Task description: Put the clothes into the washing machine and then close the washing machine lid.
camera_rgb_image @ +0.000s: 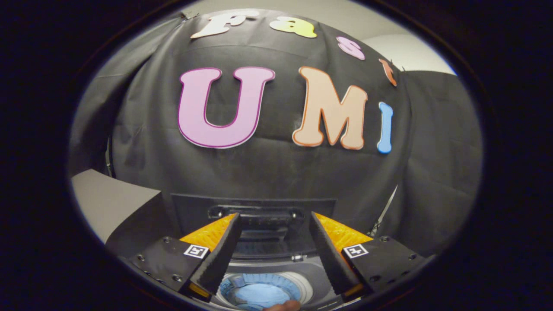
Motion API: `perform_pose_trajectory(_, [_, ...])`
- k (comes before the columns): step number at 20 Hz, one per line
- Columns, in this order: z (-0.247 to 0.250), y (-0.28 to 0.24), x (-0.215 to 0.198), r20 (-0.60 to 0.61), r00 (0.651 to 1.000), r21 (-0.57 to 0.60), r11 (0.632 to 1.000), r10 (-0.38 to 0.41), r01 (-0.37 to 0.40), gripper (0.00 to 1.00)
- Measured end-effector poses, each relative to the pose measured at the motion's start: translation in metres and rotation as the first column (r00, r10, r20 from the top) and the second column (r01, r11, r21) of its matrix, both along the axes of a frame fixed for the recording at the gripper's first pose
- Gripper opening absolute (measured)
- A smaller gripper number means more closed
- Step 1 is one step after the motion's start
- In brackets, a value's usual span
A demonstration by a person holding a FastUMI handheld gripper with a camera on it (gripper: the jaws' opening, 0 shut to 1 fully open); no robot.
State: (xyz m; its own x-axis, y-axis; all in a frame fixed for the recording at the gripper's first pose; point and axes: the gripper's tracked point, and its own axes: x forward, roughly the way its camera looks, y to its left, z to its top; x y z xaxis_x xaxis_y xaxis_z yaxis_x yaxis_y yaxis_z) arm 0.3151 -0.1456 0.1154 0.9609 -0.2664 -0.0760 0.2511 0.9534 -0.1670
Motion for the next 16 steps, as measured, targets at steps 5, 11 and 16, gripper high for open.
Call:
perform_pose_trajectory(5, [0.043,0.005,0.052,0.080,0.994,-0.009,0.998,0.067,-0.067,0.98])
perform_pose_trajectory(11, [0.027,-0.018,0.100,0.059,0.997,0.095,0.994,0.052,-0.057,0.98])
perform_pose_trajectory(16, [-0.049,-0.020,0.128,-0.125,0.985,0.276,0.958,0.119,-0.080,0.97])
